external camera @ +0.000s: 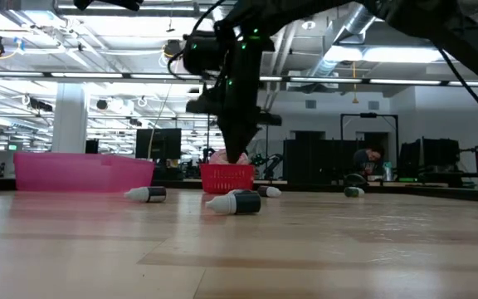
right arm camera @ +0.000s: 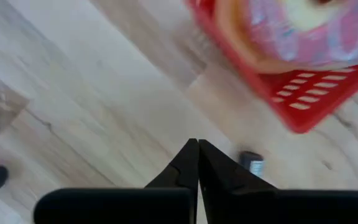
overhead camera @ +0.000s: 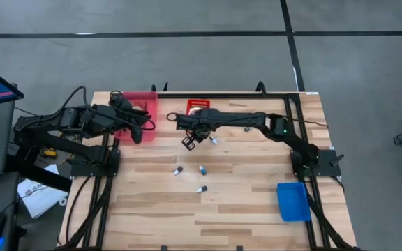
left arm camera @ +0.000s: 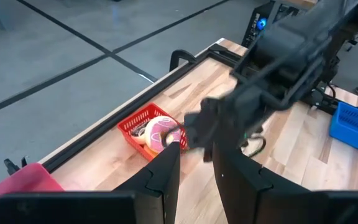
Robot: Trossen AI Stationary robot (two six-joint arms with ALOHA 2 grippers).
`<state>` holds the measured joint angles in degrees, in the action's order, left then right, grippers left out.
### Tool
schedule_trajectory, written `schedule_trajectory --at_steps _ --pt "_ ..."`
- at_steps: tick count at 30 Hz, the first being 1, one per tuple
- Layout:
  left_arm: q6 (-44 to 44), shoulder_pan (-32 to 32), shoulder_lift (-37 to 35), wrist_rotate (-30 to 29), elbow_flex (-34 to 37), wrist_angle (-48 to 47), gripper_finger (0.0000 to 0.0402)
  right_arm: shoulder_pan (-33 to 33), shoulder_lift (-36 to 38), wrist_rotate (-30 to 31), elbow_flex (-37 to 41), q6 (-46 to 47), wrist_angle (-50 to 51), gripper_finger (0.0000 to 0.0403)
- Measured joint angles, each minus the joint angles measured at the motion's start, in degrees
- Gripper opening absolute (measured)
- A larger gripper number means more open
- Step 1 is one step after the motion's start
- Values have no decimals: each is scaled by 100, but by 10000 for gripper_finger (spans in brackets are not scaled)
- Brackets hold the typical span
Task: Pick & Place Food Item
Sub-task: Adjust the red bin
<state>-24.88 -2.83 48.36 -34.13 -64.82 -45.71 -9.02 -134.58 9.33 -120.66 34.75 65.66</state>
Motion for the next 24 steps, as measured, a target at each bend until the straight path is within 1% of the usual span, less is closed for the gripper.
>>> schedule_trajectory --at_steps 4,9,24 --pt "6 0 0 -2 0 55 92 2 -200 58 4 -3 -40 1" --pt "-53 0 0 -4 -2 78 92 -113 -251 149 -2 -66 -196 0" --pt "-105 0 0 -11 0 77 92 -485 -263 286 0 -150 -36 0"
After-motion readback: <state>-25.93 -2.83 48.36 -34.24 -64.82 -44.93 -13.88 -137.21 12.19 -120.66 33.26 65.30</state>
